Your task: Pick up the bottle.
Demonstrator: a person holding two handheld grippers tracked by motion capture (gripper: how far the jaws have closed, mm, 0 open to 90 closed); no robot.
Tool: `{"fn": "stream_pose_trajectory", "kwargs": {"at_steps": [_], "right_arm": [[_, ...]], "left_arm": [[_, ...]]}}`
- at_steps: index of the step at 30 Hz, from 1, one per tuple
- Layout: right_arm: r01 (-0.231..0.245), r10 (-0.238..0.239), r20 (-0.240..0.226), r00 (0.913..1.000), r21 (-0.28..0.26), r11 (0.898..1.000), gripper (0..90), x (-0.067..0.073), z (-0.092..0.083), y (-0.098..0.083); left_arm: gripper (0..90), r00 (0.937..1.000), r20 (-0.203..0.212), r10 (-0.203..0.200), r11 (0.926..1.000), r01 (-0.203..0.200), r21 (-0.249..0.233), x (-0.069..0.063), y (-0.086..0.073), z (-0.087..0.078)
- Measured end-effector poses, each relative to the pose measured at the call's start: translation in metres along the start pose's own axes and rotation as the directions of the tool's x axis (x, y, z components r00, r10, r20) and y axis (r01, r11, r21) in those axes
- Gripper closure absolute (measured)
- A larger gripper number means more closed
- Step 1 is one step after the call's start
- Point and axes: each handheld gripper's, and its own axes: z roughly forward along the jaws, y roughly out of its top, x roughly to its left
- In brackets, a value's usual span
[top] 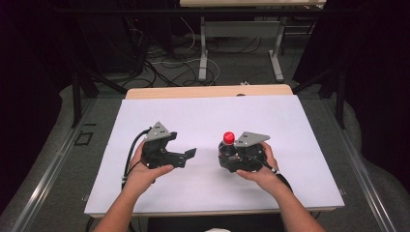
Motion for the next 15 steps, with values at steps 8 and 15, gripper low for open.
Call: {"fn": "stream_pose_trajectory", "kwargs": {"at_steps": [8, 15], "right_arm": [[0.004, -0.004, -0.064, 0.9979, 0.001, 1.000, 29.4, 0.008, 0.006, 0.001], [0.001, -0.001, -0.097, 0.9953, -0.003, 1.000, 29.4, 0.011, 0.010, 0.000]], "left_arm": [[21.2, 0.9956, 0.073, 0.059, 0.9983, -0.059, -0.003, -0.020, 0.019, 0.012], [27.1, 0.9852, 0.152, 0.079, 0.9968, -0.077, -0.021, -0.030, 0.033, 0.019]]}}
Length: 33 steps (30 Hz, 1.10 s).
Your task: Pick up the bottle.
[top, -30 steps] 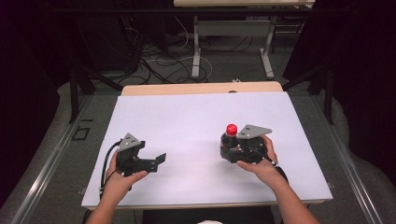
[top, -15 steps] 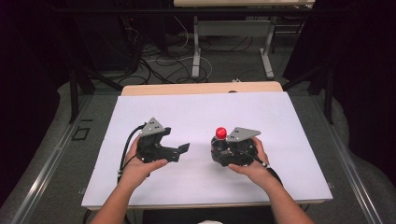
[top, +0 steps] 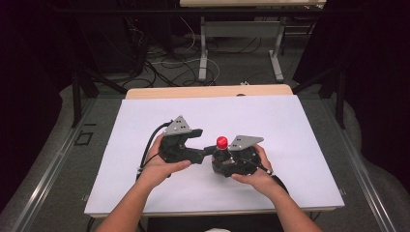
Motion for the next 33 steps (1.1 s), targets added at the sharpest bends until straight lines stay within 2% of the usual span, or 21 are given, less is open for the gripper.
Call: {"fn": "stream_pose_trajectory", "kwargs": {"at_steps": [5, 11, 14, 15, 16, 18, 20, 25, 33], "right_arm": [[-0.002, 0.002, -0.010, 0.9999, 0.012, 1.000, 29.5, 0.002, 0.001, 0.000], [0.004, -0.004, -0.019, 0.9998, 0.015, 1.000, 29.4, 0.003, 0.002, -0.001], [0.003, -0.002, -0.028, 0.9996, 0.012, 1.000, 29.5, 0.005, 0.003, 0.000], [0.000, 0.001, -0.036, 0.9993, 0.023, 1.000, 29.5, 0.005, 0.002, 0.000], [0.001, -0.001, -0.034, 0.9994, 0.013, 1.000, 29.5, 0.006, 0.003, 0.000], [0.000, 0.000, -0.037, 0.9993, 0.012, 1.000, 29.5, 0.006, 0.003, 0.000], [-0.007, 0.008, -0.037, 0.9993, 0.012, 1.000, 29.5, 0.007, 0.003, 0.001], [0.001, 0.000, -0.036, 0.9994, 0.013, 1.000, 29.5, 0.008, 0.004, 0.001], [-0.001, 0.002, -0.046, 0.9989, 0.015, 1.000, 29.5, 0.010, 0.006, 0.000]], "left_arm": [[30.0, 0.9999, 0.011, -0.004, 0.9998, 0.004, 0.021, -0.002, 0.004, 0.005], [34.4, 0.9999, 0.002, -0.011, 0.9998, 0.011, 0.018, -0.005, 0.008, 0.012], [38.2, 0.9995, 0.013, -0.027, 0.9992, 0.027, 0.030, -0.005, 0.011, 0.015], [39.2, 0.9989, 0.012, -0.045, 0.9989, 0.044, 0.016, -0.006, 0.011, 0.017], [40.5, 0.9993, 0.020, -0.033, 0.9990, 0.032, 0.029, -0.006, 0.012, 0.016], [42.8, 0.9989, 0.019, -0.042, 0.9988, 0.042, 0.027, -0.007, 0.013, 0.018], [45.1, 0.9985, 0.030, -0.045, 0.9980, 0.044, 0.045, -0.007, 0.015, 0.021], [50.4, 0.9984, 0.025, -0.050, 0.9965, 0.048, 0.069, -0.007, 0.014, 0.027], [58.9, 0.9984, 0.038, -0.042, 0.9960, 0.039, 0.080, -0.008, 0.012, 0.030]]}}
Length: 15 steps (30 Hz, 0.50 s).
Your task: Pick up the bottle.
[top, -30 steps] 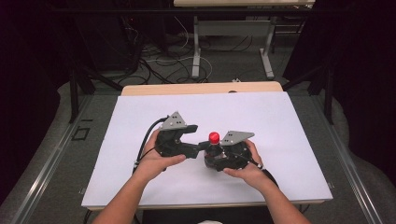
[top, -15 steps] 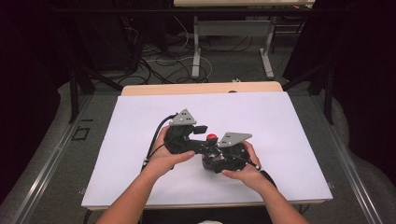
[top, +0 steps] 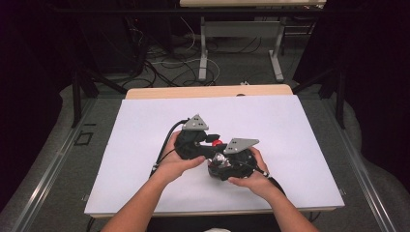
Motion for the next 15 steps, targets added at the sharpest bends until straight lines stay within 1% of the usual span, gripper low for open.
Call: {"fn": "stream_pose_trajectory", "kwargs": {"at_steps": [1, 3, 4, 5, 6, 7, 8, 9, 11, 12, 13, 14, 15], "right_arm": [[0.000, 0.000, 0.000, 1.0000, 0.000, 1.000, 29.5, 0.000, 0.000, 0.000], [-0.003, 0.003, -0.001, 1.0000, 0.002, 1.000, 29.5, 0.000, 0.000, 0.000], [-0.008, 0.008, -0.006, 0.9999, 0.004, 1.000, 29.5, 0.000, 0.000, -0.001], [-0.010, 0.011, -0.009, 0.9999, 0.013, 1.000, 29.5, 0.000, 0.000, 0.000], [-0.009, 0.009, -0.007, 0.9999, 0.014, 1.000, 29.5, 0.000, -0.001, 0.000], [0.005, -0.005, -0.008, 1.0000, 0.006, 1.000, 29.6, -0.001, 0.000, 0.000], [0.005, -0.005, -0.008, 1.0000, 0.006, 1.000, 29.6, -0.001, 0.000, 0.000], [-0.016, 0.016, -0.001, 0.9999, -0.011, 1.000, 29.6, 0.000, 0.000, 0.000], [-0.014, 0.014, 0.007, 0.9999, -0.008, 1.000, 29.6, 0.000, 0.000, 0.000], [-0.015, 0.015, 0.004, 0.9999, 0.001, 1.000, 29.7, 0.000, -0.001, 0.000], [-0.015, 0.015, 0.004, 0.9999, 0.001, 1.000, 29.7, 0.000, -0.001, 0.000], [-0.022, 0.022, 0.018, 0.9996, -0.010, 1.000, 29.7, 0.001, -0.001, 0.000], [-0.022, 0.022, 0.018, 0.9996, -0.010, 1.000, 29.7, 0.001, -0.001, 0.000]], "left_arm": [[59.4, 1.0000, 0.004, -0.003, 1.0000, 0.003, 0.002, 0.000, 0.000, 0.000], [59.7, 1.0000, -0.001, 0.007, 0.9999, -0.007, 0.010, -0.001, 0.000, 0.000], [60.1, 0.9999, -0.006, 0.011, 0.9999, -0.011, 0.010, -0.001, 0.000, 0.001], [60.2, 0.9997, -0.020, 0.013, 0.9999, -0.013, 0.007, -0.003, 0.000, 0.001], [60.3, 0.9997, -0.020, 0.013, 0.9999, -0.013, 0.007, -0.003, 0.000, 0.001], [60.4, 0.9995, -0.030, 0.013, 0.9999, -0.013, 0.002, -0.004, 0.000, 0.001], [60.4, 0.9993, -0.036, 0.007, 1.0000, -0.007, -0.002, -0.005, 0.000, 0.001], [60.5, 0.9992, -0.038, 0.010, 0.9999, -0.010, 0.004, -0.006, 0.001, 0.000], [60.7, 0.9983, -0.059, -0.002, 1.0000, 0.002, -0.004, -0.008, 0.001, 0.001], [60.9, 0.9977, -0.068, 0.002, 1.0000, -0.003, -0.007, -0.009, 0.001, 0.001], [60.9, 0.9970, -0.077, -0.002, 1.0000, 0.002, -0.009, -0.010, 0.001, 0.001], [61.0, 0.9963, -0.085, 0.001, 1.0000, -0.002, -0.010, -0.010, 0.001, 0.001], [61.0, 0.9952, -0.098, 0.000, 0.9999, -0.002, -0.013, -0.011, 0.001, 0.002]]}}
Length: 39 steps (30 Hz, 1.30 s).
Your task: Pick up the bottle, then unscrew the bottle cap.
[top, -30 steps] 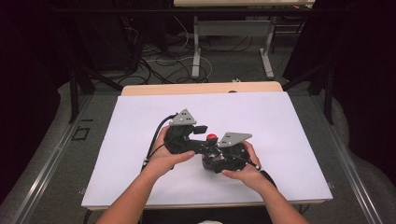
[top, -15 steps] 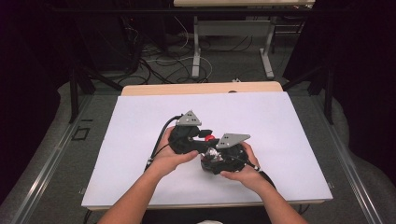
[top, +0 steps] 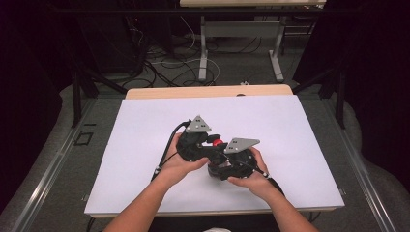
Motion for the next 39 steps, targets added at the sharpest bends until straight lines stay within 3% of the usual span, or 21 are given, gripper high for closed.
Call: {"fn": "stream_pose_trajectory", "kwargs": {"at_steps": [5, 11, 17, 20, 22, 23, 24, 27, 30, 33, 36, 39], "right_arm": [[-0.003, 0.004, 0.032, 0.9995, -0.003, 1.000, 29.8, 0.001, -0.001, 0.001], [-0.034, 0.034, 0.048, 0.9983, 0.007, 0.999, 29.8, 0.000, -0.001, 0.001], [-0.038, 0.038, 0.019, 0.9991, 0.002, 0.999, 29.7, 0.000, -0.001, 0.002], [-0.028, 0.028, 0.016, 0.9995, 0.007, 1.000, 29.7, 0.000, -0.001, 0.001], [-0.027, 0.027, -0.006, 0.9996, 0.010, 1.000, 29.7, 0.001, 0.000, 0.001], [-0.032, 0.032, -0.015, 0.9994, 0.011, 0.999, 29.7, 0.002, -0.001, 0.001], [-0.030, 0.030, -0.024, 0.9993, 0.011, 0.999, 29.7, 0.002, -0.001, 0.002], [-0.015, 0.015, -0.034, 0.9993, 0.007, 1.000, 29.7, 0.002, -0.002, 0.002], [-0.014, 0.014, -0.043, 0.9990, 0.009, 1.000, 29.7, 0.003, -0.002, 0.002], [-0.011, 0.011, -0.051, 0.9986, 0.012, 1.000, 29.7, 0.004, -0.002, 0.002], [-0.016, 0.016, -0.039, 0.9991, 0.009, 1.000, 29.7, 0.004, -0.001, 0.001], [-0.022, 0.023, -0.030, 0.9993, 0.024, 0.999, 29.8, 0.004, -0.002, 0.001]], "left_arm": [[61.2, 0.9967, -0.075, -0.029, 0.9995, 0.028, -0.015, -0.008, 0.000, 0.001], [61.1, 0.9897, -0.124, -0.072, 0.9974, 0.071, -0.017, -0.013, 0.003, 0.005], [56.2, 0.9939, -0.083, -0.073, 0.9974, 0.073, -0.002, -0.008, 0.005, 0.003], [53.5, 0.9965, -0.049, -0.068, 0.9976, 0.068, 0.007, -0.004, 0.005, -0.002], [50.2, 0.9978, -0.030, -0.060, 0.9982, 0.060, 0.008, -0.002, 0.006, -0.006], [50.1, 0.9984, 0.009, -0.056, 0.9984, 0.056, 0.002, 0.001, 0.005, -0.009], [50.0, 0.9984, 0.009, -0.056, 0.9984, 0.056, 0.002, 0.001, 0.005, -0.009], [50.6, 0.9976, 0.066, -0.020, 0.9994, 0.019, 0.029, 0.007, 0.004, -0.013], [52.0, 0.9960, 0.089, -0.006, 0.9984, 0.001, 0.056, 0.010, 0.003, -0.014], [59.4, 0.9927, 0.121, -0.002, 0.9994, -0.002, 0.035, 0.012, 0.000, -0.010], [60.5, 0.9937, 0.112, -0.003, 0.9990, -0.002, 0.044, 0.010, 0.000, -0.011], [60.9, 0.9977, 0.067, 0.005, 0.9997, -0.006, 0.023, 0.006, -0.002, -0.009]]}}
